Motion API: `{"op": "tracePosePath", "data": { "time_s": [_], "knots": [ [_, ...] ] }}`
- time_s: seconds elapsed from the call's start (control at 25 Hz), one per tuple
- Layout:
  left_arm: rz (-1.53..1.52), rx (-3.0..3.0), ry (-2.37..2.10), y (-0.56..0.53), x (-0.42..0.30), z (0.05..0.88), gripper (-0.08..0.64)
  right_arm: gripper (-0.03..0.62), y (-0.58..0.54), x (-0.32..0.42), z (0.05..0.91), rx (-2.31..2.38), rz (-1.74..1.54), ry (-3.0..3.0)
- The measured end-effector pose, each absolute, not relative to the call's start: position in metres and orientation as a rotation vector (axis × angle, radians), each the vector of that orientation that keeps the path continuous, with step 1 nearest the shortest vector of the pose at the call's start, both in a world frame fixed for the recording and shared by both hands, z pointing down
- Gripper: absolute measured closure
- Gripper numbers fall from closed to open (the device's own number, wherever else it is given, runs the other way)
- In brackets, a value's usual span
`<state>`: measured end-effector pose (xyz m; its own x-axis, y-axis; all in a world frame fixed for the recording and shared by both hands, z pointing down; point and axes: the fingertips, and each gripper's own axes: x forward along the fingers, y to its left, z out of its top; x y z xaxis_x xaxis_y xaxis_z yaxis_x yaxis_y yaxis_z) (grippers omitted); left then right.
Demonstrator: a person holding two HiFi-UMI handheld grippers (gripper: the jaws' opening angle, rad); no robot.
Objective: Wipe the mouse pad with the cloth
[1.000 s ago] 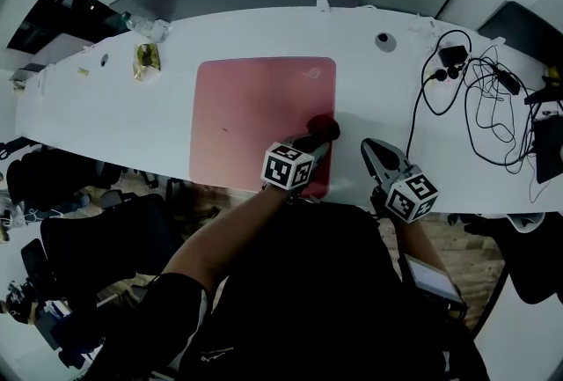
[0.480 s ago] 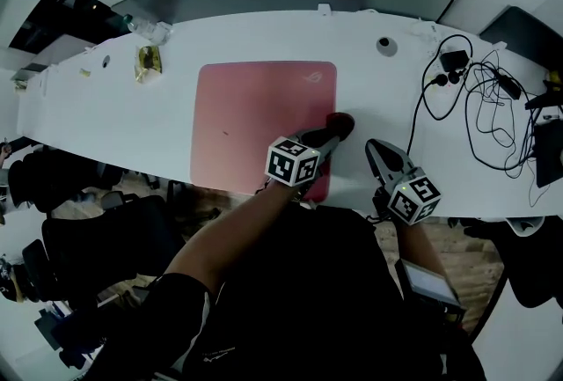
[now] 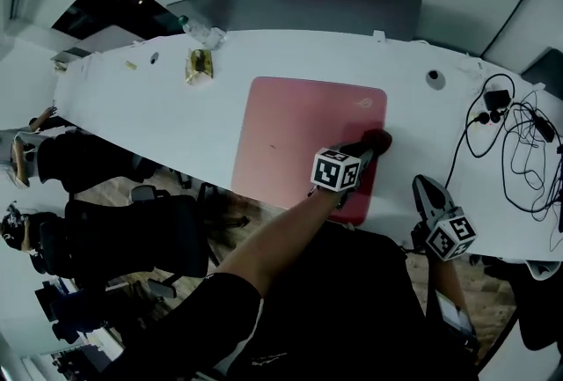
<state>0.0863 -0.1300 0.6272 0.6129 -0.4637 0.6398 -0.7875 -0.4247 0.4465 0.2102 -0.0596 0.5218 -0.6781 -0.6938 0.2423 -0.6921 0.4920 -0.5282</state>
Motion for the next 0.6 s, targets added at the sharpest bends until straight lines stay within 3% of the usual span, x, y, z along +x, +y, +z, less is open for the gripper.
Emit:
{"op": "tracePosePath", "data": {
  "time_s": [0.6],
  "knots": [
    [0.531,2.032,-1.097,-0.14,-0.008,0.625,0.463,0.566,-0.063,0.155,0.508,-1.254,-0.924,2.769]
  ]
}}
